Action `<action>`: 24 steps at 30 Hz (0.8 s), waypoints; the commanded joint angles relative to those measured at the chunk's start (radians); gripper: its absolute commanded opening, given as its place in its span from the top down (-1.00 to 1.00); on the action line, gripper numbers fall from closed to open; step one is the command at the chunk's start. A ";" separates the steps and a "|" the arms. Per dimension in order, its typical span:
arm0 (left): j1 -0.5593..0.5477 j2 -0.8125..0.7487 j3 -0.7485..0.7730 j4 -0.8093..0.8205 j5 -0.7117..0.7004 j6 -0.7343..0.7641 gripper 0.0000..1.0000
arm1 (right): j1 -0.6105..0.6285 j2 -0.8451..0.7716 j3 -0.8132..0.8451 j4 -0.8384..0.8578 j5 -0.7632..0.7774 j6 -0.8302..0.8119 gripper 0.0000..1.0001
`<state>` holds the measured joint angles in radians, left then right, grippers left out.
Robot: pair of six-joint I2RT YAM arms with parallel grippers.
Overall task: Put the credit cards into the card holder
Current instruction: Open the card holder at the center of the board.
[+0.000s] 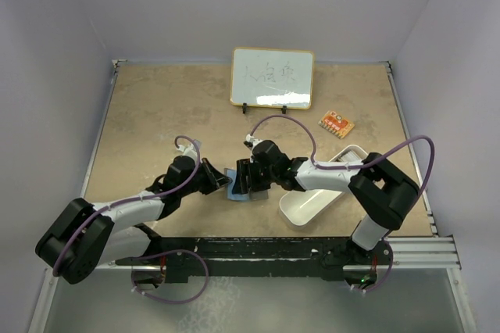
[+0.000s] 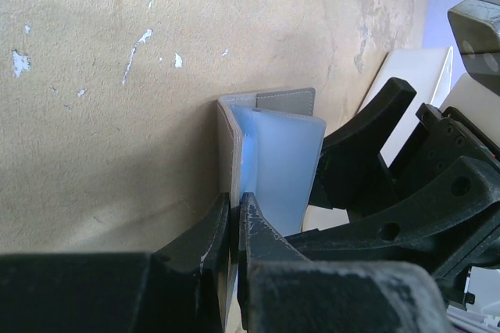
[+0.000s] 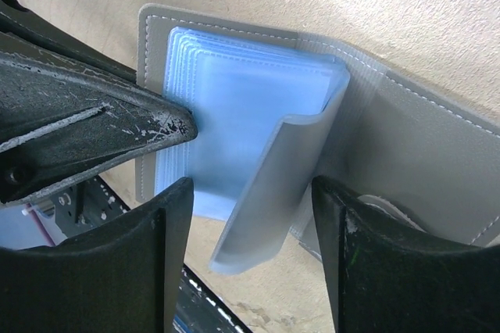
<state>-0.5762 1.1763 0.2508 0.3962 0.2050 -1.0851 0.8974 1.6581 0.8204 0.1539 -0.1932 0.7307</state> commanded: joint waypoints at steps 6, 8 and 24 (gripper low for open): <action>0.003 -0.013 0.023 0.054 0.002 0.003 1.00 | 0.005 0.022 0.037 -0.020 0.034 0.010 -0.37; 0.003 -0.020 0.024 0.048 0.001 0.005 1.00 | 0.005 0.026 0.039 -0.047 0.046 0.007 -0.35; 0.003 -0.061 0.043 -0.048 -0.020 0.047 1.00 | 0.005 -0.043 0.064 -0.199 0.268 -0.045 -0.06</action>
<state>-0.5762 1.1492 0.2516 0.3443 0.1902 -1.0691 0.9058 1.6558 0.8501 0.0513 -0.0475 0.7219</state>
